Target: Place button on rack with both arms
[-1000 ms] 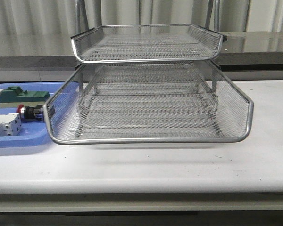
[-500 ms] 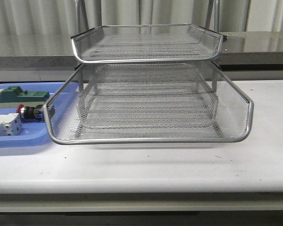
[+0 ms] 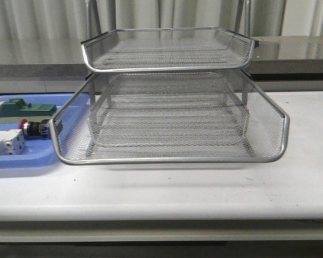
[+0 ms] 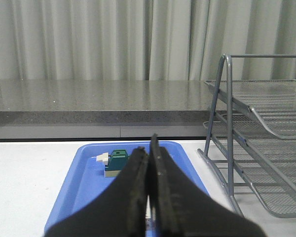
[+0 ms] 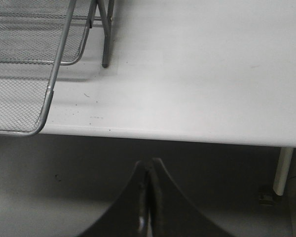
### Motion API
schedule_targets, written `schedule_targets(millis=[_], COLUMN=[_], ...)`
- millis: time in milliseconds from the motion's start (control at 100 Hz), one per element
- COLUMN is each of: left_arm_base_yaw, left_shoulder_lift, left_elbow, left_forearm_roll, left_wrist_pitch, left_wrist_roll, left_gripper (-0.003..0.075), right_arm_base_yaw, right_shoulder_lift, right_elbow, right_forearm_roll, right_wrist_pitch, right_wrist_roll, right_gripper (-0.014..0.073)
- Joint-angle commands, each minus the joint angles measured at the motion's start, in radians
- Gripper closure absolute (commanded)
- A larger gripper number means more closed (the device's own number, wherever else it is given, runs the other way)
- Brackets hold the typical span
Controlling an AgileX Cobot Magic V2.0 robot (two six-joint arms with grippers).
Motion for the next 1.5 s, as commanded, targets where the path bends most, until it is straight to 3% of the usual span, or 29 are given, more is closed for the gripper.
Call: schedule_targets(millis=[0,230,590,730,980,1490], left_arm_base_yaw=[-0.006,-0.006,-0.006,-0.006,-0.006,-0.006], left_shoulder_lift=[-0.032,-0.032,-0.032,-0.010,0.198,0.948], left_elbow=[0.043,0.043,0.041,-0.015,-0.238,-0.879], left_forearm_roll=[-0.001,-0.001,-0.006,-0.053,-0.053,-0.048], left_wrist_pitch=[-0.080,-0.080,-0.193,-0.132,-0.001,0.410], left_wrist_roll=[-0.006,-0.006,-0.006,-0.006,-0.006,0.059], left_gripper=[0.0740,0.0740,0.0740,0.0740,0.0740,0.0740], right_arm_base_yaw=[-0.008,-0.008,-0.008,-0.008,-0.008,-0.008], right_shoulder_lift=[0.000,0.000,0.000,0.000,0.000,0.000], right_elbow=[-0.034,-0.034,-0.034,-0.034,-0.034,-0.034], right_forearm_roll=[-0.019,-0.019,-0.019,-0.019,-0.019,-0.019], right_wrist_pitch=[-0.054,-0.054,-0.054,-0.054,-0.054,-0.054], right_wrist_roll=[0.001,0.001,0.001,0.001,0.001,0.001], right_gripper=[0.0664,0.0664,0.0664,0.0664,0.0664,0.0664])
